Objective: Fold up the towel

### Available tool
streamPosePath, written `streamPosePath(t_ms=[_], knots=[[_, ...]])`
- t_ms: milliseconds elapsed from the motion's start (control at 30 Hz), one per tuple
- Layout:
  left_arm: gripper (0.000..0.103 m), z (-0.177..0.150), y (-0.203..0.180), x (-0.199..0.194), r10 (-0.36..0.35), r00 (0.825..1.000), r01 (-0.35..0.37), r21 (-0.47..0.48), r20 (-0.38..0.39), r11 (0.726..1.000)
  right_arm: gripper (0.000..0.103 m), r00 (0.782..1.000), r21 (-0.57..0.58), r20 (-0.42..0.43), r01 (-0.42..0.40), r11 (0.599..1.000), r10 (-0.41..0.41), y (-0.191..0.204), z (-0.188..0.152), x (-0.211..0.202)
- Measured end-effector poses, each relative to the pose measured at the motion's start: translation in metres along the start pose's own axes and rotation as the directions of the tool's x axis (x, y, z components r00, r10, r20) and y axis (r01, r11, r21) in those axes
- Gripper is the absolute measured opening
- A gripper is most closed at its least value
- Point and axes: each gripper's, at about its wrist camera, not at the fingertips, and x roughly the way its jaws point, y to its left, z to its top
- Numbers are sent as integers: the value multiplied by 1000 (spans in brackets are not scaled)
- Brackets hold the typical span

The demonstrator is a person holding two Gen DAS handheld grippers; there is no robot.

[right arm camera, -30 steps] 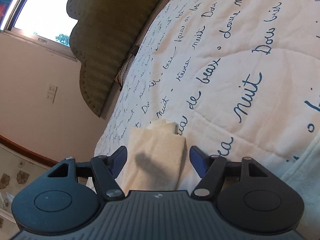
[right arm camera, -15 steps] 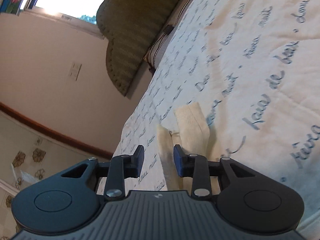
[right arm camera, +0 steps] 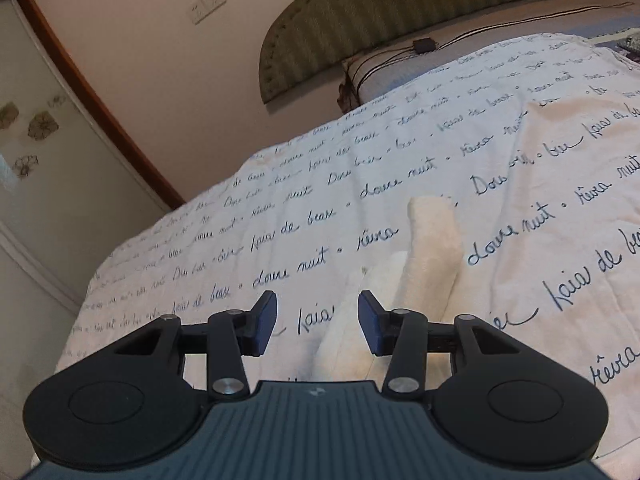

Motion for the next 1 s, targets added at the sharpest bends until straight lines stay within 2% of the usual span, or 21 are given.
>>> streamPosePath(t_ms=[33,100,133,233,267,300,400,467,500,633,833,933,1000], knots=[[103,0,0,0,0,1000,0,0,0,1000,51,1000,-53,-12,22,998,-23,9,-3,5],[103,0,0,0,0,1000,0,0,0,1000,58,991,-196,-23,125,973,-132,30,-11,20],[103,0,0,0,0,1000,0,0,0,1000,59,979,-280,-18,190,941,-204,42,-16,29],[103,0,0,0,0,1000,0,0,0,1000,59,920,-497,29,353,793,-391,66,-34,56],[103,0,0,0,0,1000,0,0,0,1000,59,907,-521,45,380,765,-419,69,-38,62],[103,0,0,0,0,1000,0,0,1,1000,59,901,-518,50,392,760,-431,66,-39,65],[103,0,0,0,0,1000,0,-1,1,1000,57,911,-432,34,385,816,-411,50,-32,64],[103,0,0,0,0,1000,0,-1,1,1000,48,924,-351,19,364,863,-383,36,-24,61],[103,0,0,0,0,1000,0,0,0,1000,39,930,-306,11,354,884,-368,29,-20,59],[103,0,0,0,0,1000,0,0,0,1000,14,947,-176,25,320,931,-320,7,-14,44],[101,1,2,-1,-13,1000,13,-17,9,1000,6,969,60,135,199,978,-205,-27,-17,-11],[101,0,7,-10,-35,997,38,-50,67,998,6,968,181,196,122,976,-157,-46,-18,-44],[101,0,4,-18,-44,992,48,-36,116,998,6,965,221,230,75,972,-127,-56,-21,-64]])
